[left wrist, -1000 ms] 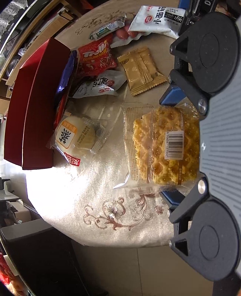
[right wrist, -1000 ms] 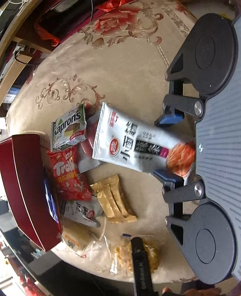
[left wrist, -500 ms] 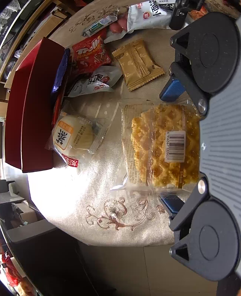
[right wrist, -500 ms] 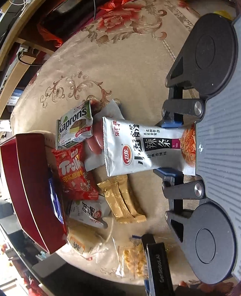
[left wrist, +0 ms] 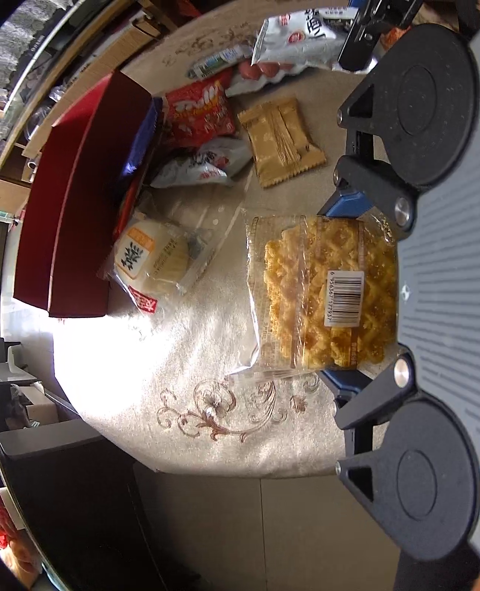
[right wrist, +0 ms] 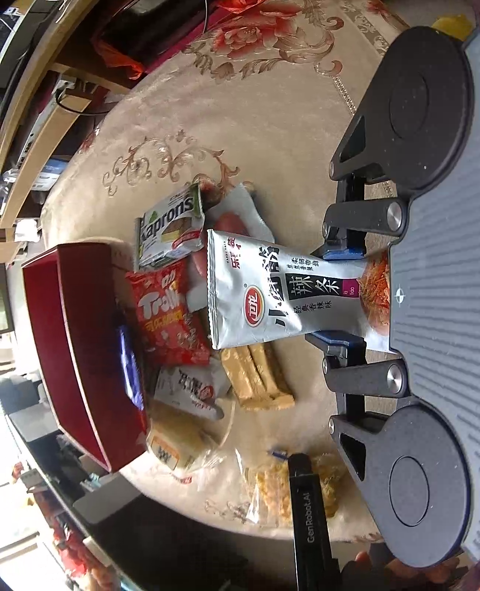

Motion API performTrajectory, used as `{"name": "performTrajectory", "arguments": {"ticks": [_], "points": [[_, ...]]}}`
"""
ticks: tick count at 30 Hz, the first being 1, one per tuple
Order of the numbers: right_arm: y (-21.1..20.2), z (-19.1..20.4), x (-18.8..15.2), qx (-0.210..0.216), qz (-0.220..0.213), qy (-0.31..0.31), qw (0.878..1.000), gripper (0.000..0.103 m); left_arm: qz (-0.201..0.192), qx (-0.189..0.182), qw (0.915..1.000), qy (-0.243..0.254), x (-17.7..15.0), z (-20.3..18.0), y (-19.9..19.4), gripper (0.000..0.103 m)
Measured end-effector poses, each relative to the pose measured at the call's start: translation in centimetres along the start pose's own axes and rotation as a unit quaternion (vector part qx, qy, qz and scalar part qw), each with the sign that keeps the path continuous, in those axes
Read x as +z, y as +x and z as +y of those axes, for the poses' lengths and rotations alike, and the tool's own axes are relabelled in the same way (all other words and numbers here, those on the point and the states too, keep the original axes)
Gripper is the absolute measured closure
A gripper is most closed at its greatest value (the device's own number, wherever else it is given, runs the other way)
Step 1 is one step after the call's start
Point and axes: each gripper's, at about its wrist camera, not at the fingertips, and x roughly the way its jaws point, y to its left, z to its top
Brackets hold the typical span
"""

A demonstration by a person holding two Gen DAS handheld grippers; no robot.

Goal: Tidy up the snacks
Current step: 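Lift both bags and carry them over the red box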

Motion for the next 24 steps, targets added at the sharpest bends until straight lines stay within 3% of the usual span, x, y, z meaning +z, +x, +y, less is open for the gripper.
{"name": "performTrajectory", "arguments": {"ticks": [10,24], "points": [[-0.9,-0.1,1.0,0.010,-0.022,0.003,1.000,0.059,-0.036,-0.017,0.9990,0.019,0.8,-1.9,-2.3,0.030],[-0.3,1.0,6.2,0.029,-0.053,0.003,0.998,0.059,-0.082,-0.029,0.9959,0.025,6.3,-3.6,-2.9,0.030]]}}
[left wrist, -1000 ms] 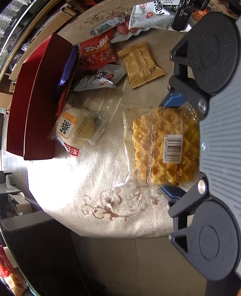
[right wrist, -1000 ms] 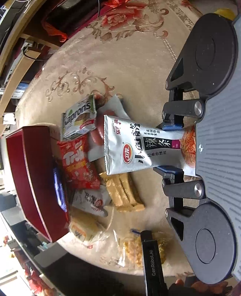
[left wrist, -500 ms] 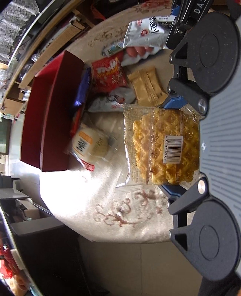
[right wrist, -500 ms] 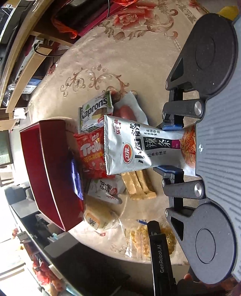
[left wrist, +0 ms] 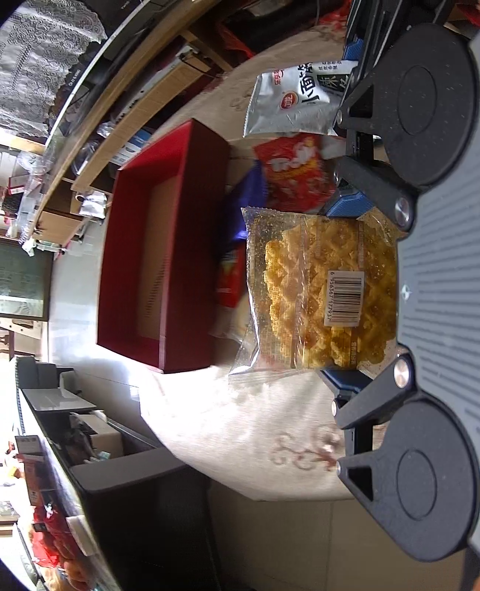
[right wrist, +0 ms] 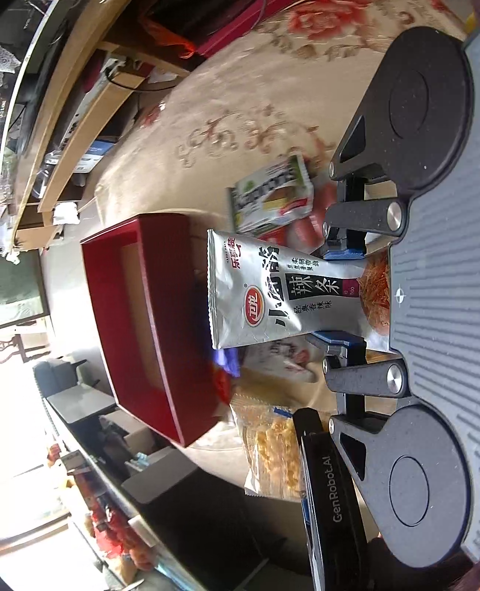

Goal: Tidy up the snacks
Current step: 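Lift both bags and carry them over the red box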

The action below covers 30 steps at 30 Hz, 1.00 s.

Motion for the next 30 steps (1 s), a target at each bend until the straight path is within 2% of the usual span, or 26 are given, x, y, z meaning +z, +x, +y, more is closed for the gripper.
{"name": "performTrajectory", "arguments": {"ticks": [12,30], "points": [[1.2,0.8,3.3,0.002,-0.018,0.002,1.000,0.059,-0.020,0.003,0.9998,-0.001,3.6,-0.4,1.3,0.030],[3.9,1.6,9.5,-0.002,-0.047,-0.008,0.999,0.060,-0.051,0.029,0.9983,-0.003,9.5,-0.7,4.0,0.030]]}}
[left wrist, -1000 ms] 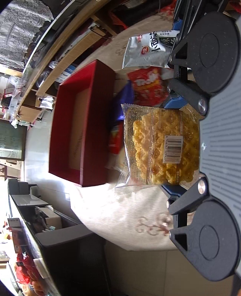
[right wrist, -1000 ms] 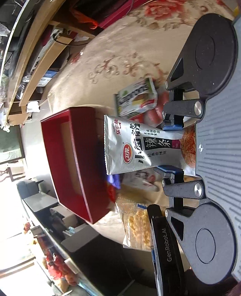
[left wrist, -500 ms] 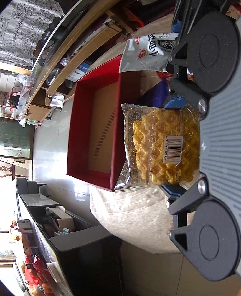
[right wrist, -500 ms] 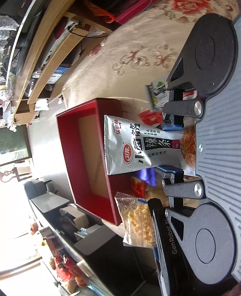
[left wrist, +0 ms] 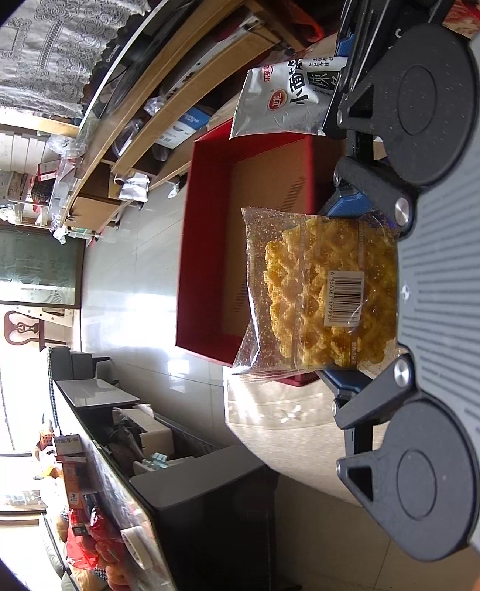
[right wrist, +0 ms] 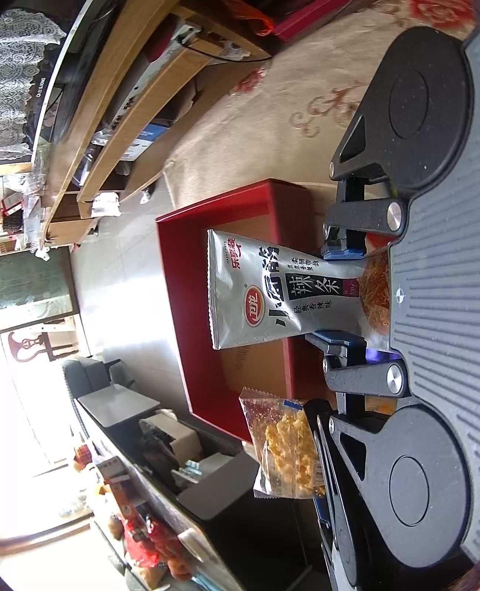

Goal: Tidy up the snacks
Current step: 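Lift both bags and carry them over the red box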

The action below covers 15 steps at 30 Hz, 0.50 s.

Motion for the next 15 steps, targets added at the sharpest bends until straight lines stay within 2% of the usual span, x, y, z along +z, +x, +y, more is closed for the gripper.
{"name": "performTrajectory", "arguments": {"ticks": [15], "points": [[4.2,-0.2,3.9,-0.008,-0.005,-0.012,1.000,0.060,-0.006,0.024,0.9997,0.004,4.5,-1.4,5.0,0.030]]}}
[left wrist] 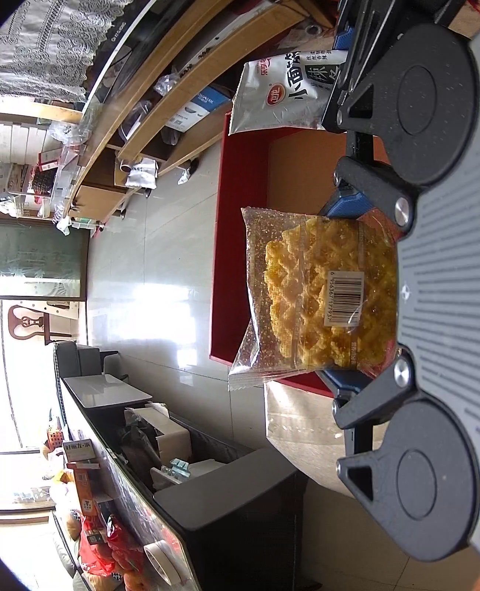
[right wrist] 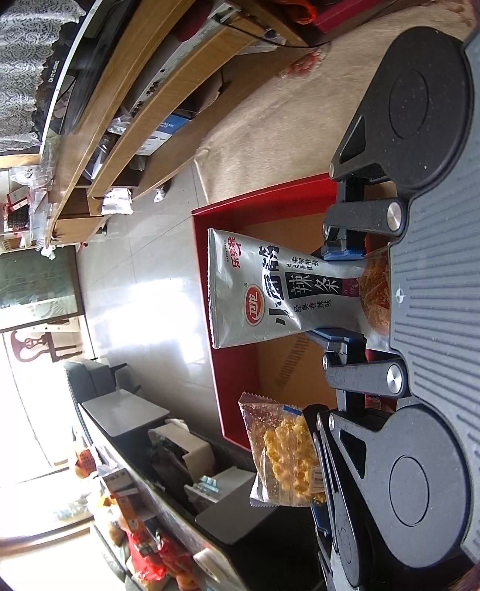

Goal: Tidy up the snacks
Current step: 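Lift both bags and carry them over the red box, then lower both bags into the red box and open both tools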

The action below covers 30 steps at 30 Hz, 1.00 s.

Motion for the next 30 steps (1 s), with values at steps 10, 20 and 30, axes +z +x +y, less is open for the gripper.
{"name": "performTrajectory", "arguments": {"ticks": [10,20,30], "points": [[3.6,0.1,0.5,0.004,0.016,-0.017,1.000,0.062,0.027,0.016,0.9995,-0.009,0.3,0.2,3.7,0.030],[6.1,-0.2,0.2,0.016,0.038,-0.012,0.999,0.062,0.066,0.027,0.9974,-0.009,-0.5,0.1,6.9,0.030],[7.8,-0.5,0.1,-0.007,0.037,-0.028,0.999,0.059,0.068,0.050,0.9961,0.027,-0.6,-0.9,8.0,0.027]]}}
